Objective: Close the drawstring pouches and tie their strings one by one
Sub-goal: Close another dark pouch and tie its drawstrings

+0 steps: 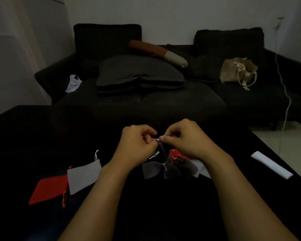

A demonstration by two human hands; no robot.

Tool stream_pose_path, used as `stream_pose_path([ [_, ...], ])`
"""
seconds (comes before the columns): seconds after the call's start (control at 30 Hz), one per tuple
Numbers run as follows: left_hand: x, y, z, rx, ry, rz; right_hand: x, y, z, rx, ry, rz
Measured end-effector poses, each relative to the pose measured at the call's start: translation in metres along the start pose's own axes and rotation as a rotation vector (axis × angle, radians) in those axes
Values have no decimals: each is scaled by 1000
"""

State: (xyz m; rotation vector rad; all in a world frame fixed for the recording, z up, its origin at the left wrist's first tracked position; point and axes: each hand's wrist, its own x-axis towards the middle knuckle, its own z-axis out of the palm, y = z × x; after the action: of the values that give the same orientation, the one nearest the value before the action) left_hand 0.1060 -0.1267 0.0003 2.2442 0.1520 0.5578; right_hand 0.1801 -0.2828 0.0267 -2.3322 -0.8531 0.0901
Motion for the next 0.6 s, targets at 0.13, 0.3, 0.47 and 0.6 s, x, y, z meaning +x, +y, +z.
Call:
stream_pose_path([
  [0.13, -1, -3, -2, 117, -124, 6, -2, 2, 2, 26, -32, 22],
  [0.3, 1, -8, -2, 130, -194, -2, 0, 7, 3, 15, -53, 81],
  [0.47, 3, -5, 4, -236, -170, -105, -3, -1, -2, -68, -24, 6],
  [0.6, 1, -1, 10, -607, -148, -261, 1, -3, 3, -8, 23, 9],
])
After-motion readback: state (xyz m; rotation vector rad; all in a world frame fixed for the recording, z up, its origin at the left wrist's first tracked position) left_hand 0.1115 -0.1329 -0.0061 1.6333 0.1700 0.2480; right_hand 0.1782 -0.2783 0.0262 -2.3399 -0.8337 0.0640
